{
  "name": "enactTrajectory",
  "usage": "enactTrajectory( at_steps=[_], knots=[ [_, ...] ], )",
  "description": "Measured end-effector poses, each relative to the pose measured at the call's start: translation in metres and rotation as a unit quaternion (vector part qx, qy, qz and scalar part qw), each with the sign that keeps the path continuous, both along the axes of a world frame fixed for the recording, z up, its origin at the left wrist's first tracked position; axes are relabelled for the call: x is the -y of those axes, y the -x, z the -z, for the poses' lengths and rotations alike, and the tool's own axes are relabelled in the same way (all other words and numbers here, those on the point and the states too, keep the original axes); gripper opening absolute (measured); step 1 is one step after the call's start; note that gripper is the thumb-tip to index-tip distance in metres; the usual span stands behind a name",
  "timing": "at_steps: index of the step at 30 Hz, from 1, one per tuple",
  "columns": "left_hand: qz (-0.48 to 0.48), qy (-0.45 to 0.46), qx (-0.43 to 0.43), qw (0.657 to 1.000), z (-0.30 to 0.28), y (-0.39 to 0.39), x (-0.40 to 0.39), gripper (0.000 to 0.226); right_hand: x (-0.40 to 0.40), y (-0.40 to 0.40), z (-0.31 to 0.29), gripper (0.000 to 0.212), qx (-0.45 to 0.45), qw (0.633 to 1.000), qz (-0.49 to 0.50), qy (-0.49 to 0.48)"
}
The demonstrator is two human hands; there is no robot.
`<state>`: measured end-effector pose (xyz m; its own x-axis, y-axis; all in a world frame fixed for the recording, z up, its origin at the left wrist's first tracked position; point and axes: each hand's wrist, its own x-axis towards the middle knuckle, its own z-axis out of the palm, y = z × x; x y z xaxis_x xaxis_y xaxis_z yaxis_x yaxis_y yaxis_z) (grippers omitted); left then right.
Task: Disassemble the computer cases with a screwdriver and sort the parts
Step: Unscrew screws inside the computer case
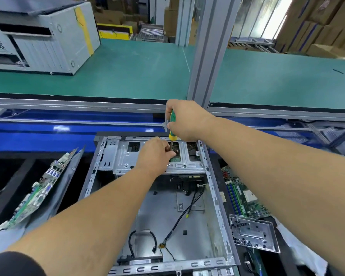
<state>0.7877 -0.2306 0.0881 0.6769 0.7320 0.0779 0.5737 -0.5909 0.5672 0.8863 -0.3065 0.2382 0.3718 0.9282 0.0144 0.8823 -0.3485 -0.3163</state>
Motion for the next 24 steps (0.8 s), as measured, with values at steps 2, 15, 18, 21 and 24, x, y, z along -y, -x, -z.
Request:
enactTrajectory(
  at_steps=[2,15,18,21,24],
  knots=[
    [0.003,0.0,0.003,1.0,0.002,0.001,-0.002,0.022,-0.003,0.001,-0.007,0.014,0.003,0.999,-0.026,0.031],
    [0.024,0.01,0.023,0.999,0.007,0.003,-0.005,0.01,-0.016,0.006,-0.017,0.035,0.083,0.992,0.018,0.092],
    [0.044,0.039,0.062,0.996,0.009,0.006,-0.008,0.007,-0.019,0.008,-0.018,0.042,0.148,0.984,0.02,0.097],
    [0.049,0.085,0.095,0.991,0.008,0.008,-0.008,0.016,-0.022,0.009,-0.017,0.028,0.177,0.977,0.009,0.122],
    [0.045,0.087,0.097,0.991,0.008,0.007,-0.008,0.017,-0.021,0.005,-0.021,0.02,0.151,0.979,-0.024,0.136]
  ],
)
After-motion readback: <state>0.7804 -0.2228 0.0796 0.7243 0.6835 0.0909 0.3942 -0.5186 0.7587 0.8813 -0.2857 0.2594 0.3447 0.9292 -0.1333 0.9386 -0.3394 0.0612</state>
